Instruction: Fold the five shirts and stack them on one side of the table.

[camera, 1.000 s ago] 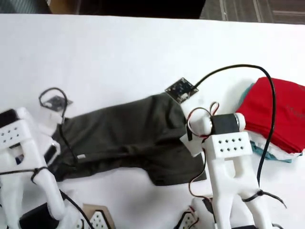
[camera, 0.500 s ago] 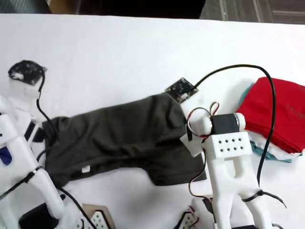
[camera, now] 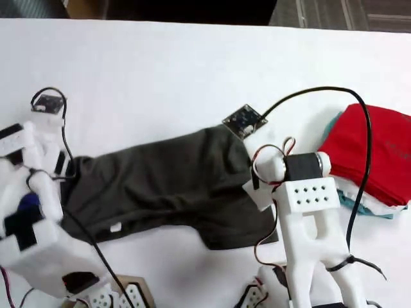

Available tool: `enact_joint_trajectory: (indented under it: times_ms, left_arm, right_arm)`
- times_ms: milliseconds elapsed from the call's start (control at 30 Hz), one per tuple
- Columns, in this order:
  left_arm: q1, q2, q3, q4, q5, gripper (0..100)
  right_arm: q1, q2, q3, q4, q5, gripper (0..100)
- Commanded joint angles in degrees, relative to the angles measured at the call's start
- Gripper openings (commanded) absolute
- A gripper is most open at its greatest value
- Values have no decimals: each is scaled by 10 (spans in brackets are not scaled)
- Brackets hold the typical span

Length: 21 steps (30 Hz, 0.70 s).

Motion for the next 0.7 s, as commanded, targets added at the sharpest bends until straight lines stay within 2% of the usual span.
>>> enact_joint_trajectory:
  times_ms: [0,133,267,467,667]
  left_arm:
    - [4,46,-62,-23,18,203]
    - [-15,91,-108,-56,14,203]
    - [-36,108,-164,-47,4,203]
    - [-47,110,-241,57,-60,203]
    - [-69,108,-332,164,-83,203]
  right_arm:
    - [0,-27,-4,-7,0,22]
    - [2,-27,-4,-6,2,22]
    - [2,-27,-4,-6,2,22]
    - [2,-27,-4,-7,4,22]
    - [2,-27,-5,-8,3,22]
